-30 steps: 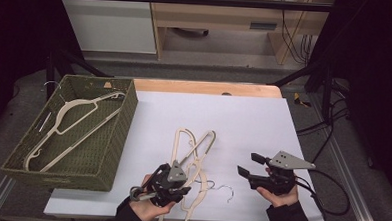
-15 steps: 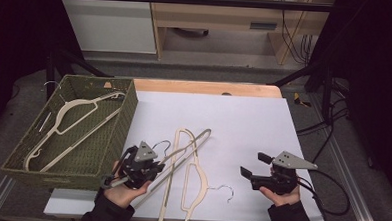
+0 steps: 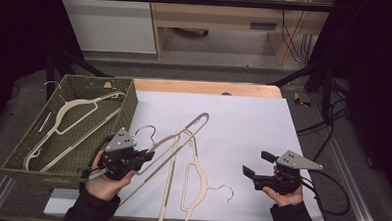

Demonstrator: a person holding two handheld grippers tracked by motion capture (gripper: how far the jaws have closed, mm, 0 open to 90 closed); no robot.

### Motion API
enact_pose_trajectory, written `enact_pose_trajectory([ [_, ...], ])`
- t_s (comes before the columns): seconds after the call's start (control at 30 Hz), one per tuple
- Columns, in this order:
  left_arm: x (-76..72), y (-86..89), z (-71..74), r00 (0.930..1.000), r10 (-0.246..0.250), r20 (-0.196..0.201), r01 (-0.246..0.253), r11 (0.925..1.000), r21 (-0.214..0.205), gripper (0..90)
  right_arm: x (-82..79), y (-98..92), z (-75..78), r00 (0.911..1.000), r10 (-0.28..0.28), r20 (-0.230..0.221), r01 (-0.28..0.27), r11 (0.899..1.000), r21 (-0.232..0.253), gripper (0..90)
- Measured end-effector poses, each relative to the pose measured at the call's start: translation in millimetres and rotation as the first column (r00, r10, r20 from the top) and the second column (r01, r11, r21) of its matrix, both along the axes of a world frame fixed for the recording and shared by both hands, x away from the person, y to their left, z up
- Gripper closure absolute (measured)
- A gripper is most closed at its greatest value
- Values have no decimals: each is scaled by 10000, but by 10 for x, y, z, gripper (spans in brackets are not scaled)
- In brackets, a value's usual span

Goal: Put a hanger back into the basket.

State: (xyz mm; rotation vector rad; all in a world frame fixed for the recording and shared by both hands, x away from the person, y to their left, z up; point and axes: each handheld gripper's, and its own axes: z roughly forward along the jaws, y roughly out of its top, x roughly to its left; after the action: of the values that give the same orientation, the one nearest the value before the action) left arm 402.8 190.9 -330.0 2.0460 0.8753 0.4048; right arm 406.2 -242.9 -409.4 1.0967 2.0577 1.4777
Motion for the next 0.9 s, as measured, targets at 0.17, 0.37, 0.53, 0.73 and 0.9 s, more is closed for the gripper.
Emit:
enact_pose_trajectory([
  [0.17, -44, 100, 363, 9986, -141, 515, 143, 9999, -49, 854, -8, -27, 19, 10000, -23, 68, 23, 10000, 37, 126],
  [0.37, 30, 262, 783, 9938, -531, 974, 529, 9986, 55, 855, -1, -18, 13, 10000, -77, 48, 77, 10000, 13, 116],
  [0.53, 162, 418, 960, 9913, -809, 1035, 801, 9967, 118, 855, -9, -29, 25, 9999, -91, 105, 90, 9999, 101, 108],
  [0.73, 397, 651, 1087, 9930, -706, 942, 711, 9975, -17, 855, -11, -32, 27, 9998, -132, 145, 131, 9999, 93, 99],
  [0.9, 646, 946, 1125, 9927, -716, 966, 718, 9974, 14, 854, -9, -33, 27, 9998, -133, 154, 132, 9999, 81, 93],
])
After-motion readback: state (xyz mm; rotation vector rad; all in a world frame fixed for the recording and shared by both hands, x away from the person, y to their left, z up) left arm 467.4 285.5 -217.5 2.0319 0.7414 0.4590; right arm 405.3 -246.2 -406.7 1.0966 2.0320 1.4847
